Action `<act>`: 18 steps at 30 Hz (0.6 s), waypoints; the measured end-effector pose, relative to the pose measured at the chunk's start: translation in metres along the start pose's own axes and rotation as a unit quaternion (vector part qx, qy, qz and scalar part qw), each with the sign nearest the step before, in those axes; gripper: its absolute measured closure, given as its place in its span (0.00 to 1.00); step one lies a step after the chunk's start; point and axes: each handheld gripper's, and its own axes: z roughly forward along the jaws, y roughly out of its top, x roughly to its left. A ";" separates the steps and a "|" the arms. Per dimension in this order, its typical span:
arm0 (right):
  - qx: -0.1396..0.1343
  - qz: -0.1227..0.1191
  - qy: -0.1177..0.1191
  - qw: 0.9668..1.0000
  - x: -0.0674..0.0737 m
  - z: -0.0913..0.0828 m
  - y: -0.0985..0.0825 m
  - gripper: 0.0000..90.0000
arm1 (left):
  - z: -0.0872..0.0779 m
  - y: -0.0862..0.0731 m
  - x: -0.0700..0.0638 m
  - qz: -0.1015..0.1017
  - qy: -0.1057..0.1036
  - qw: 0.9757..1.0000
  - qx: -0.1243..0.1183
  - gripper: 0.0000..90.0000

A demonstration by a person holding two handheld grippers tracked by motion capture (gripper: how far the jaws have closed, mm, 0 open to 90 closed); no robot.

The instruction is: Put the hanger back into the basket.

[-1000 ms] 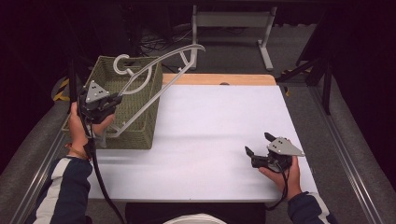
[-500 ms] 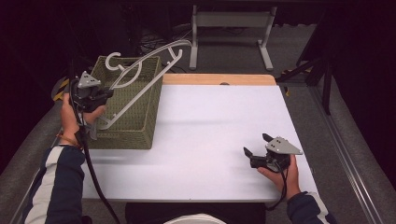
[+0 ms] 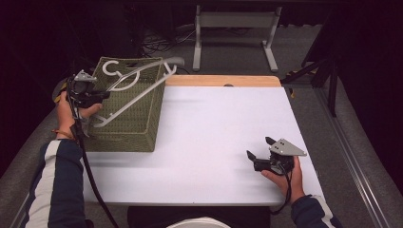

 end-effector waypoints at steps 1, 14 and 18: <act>0.001 0.000 0.001 1.000 0.000 0.000 0.000 0.15 | 0.003 -0.002 0.004 -0.003 0.000 1.000 0.005 0.90; 0.006 -0.003 0.007 1.000 0.002 0.002 -0.001 0.16 | 0.027 -0.016 0.023 0.006 0.028 0.994 0.103 0.70; -0.004 -0.005 0.010 1.000 0.004 0.000 0.000 0.16 | 0.021 -0.016 0.026 -0.008 0.045 0.997 0.069 0.61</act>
